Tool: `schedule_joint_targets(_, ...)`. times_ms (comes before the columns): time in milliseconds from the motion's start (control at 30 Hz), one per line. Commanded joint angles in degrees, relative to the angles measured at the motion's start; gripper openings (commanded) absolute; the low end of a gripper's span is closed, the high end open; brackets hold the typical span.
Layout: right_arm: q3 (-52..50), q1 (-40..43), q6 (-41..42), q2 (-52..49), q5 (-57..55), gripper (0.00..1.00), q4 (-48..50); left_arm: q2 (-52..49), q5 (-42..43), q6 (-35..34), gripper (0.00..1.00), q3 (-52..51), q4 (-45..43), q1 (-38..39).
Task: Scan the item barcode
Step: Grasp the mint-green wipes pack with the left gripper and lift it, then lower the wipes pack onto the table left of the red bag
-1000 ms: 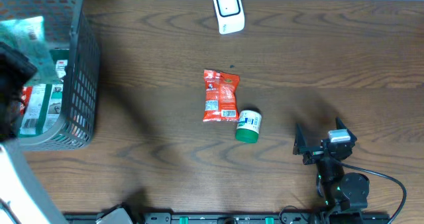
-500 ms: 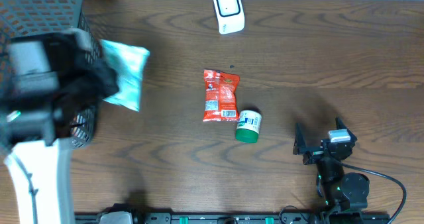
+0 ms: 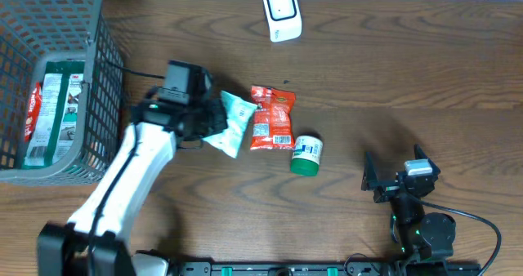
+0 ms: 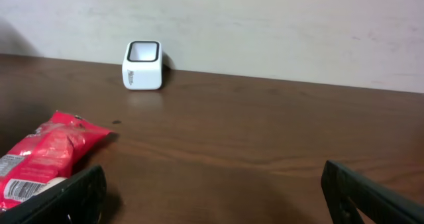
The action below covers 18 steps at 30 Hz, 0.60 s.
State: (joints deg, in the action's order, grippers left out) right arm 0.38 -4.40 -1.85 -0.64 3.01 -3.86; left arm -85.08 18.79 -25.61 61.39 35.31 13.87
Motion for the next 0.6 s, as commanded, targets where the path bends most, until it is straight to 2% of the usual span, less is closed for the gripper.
schedule_joint_targets(0,-0.07,-0.02,0.96,0.26,0.04,0.99,-0.22,-4.46,-4.98,-7.28,0.07,-1.49,-3.19,1.9)
schedule_joint_targets(133,-0.07,-0.02,0.96,0.26,0.07,0.99,-0.22,-10.47,-9.11,-11.37,0.07,-1.49,-4.55,3.37)
schedule_joint_targets(467,-0.07,-0.02,0.96,0.26,0.07,0.99,-0.22,-14.12,-9.2,-11.34,0.09,-1.51,-6.93,3.3)
schedule_joint_targets(567,-0.07,-0.02,0.96,0.26,0.07,0.99,-0.22,-14.01,-8.72,-11.3,0.33,-1.42,-7.19,3.3)
